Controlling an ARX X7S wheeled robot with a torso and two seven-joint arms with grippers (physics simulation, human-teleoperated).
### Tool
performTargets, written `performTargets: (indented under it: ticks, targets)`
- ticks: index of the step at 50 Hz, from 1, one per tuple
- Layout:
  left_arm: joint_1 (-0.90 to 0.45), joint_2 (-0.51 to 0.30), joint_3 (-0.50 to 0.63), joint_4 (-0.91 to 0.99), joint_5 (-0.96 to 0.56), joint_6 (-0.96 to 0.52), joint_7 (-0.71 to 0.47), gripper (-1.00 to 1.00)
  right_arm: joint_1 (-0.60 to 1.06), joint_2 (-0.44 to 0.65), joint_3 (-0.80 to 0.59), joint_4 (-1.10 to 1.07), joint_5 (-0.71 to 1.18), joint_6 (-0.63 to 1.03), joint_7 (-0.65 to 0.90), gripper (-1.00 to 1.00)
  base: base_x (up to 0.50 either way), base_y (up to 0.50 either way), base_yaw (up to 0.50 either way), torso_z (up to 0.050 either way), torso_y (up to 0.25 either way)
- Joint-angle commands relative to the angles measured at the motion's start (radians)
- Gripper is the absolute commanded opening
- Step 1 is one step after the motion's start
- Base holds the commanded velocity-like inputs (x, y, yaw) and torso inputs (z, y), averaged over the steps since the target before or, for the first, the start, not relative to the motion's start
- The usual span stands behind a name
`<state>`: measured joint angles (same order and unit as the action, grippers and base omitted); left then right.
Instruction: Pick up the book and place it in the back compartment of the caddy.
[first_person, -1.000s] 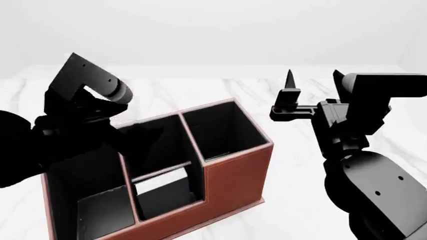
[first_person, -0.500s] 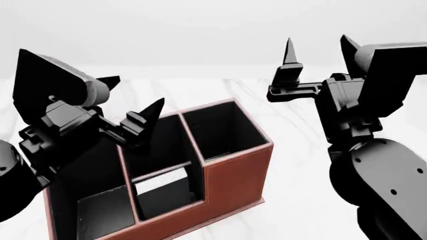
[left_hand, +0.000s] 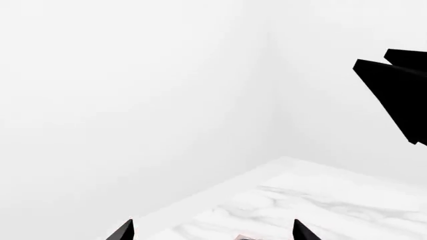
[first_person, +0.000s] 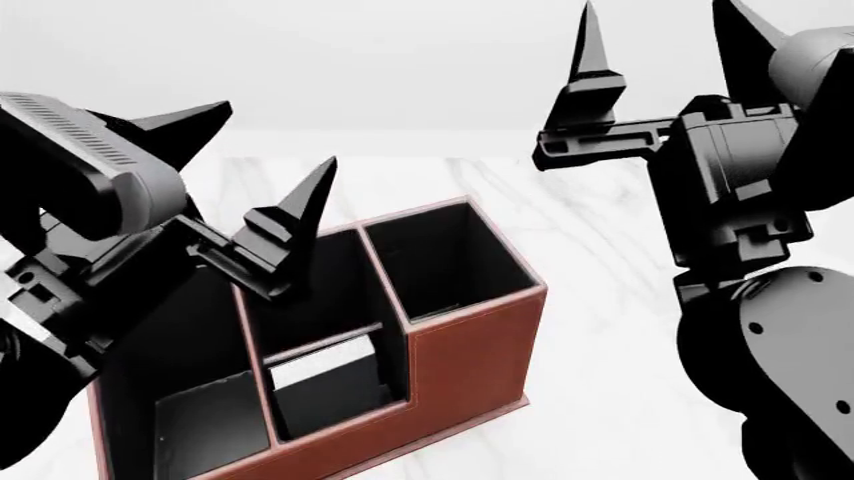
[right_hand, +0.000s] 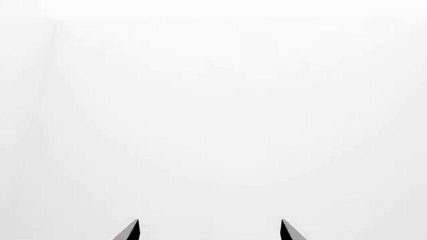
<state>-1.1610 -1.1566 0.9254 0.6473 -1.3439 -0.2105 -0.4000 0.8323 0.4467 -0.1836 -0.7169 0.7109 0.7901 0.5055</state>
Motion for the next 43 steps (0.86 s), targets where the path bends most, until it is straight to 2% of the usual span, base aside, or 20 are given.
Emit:
performTargets:
  ticks: [1, 43]
  targets:
    - [0.013, -0.006, -0.017, 0.045, 0.043, 0.045, -0.009, 1.0, 0.046, 0.002, 0.004, -0.053, 0.026, 0.027, 0.022, 1.0, 0.0, 0.0, 0.0, 0.0, 0.0]
    - [-0.001, -0.015, -0.078, 0.101, 0.114, 0.114, -0.043, 1.0, 0.09, 0.028, 0.006, -0.151, 0.062, 0.041, 0.054, 1.0, 0.0, 0.0, 0.0, 0.0, 0.0]
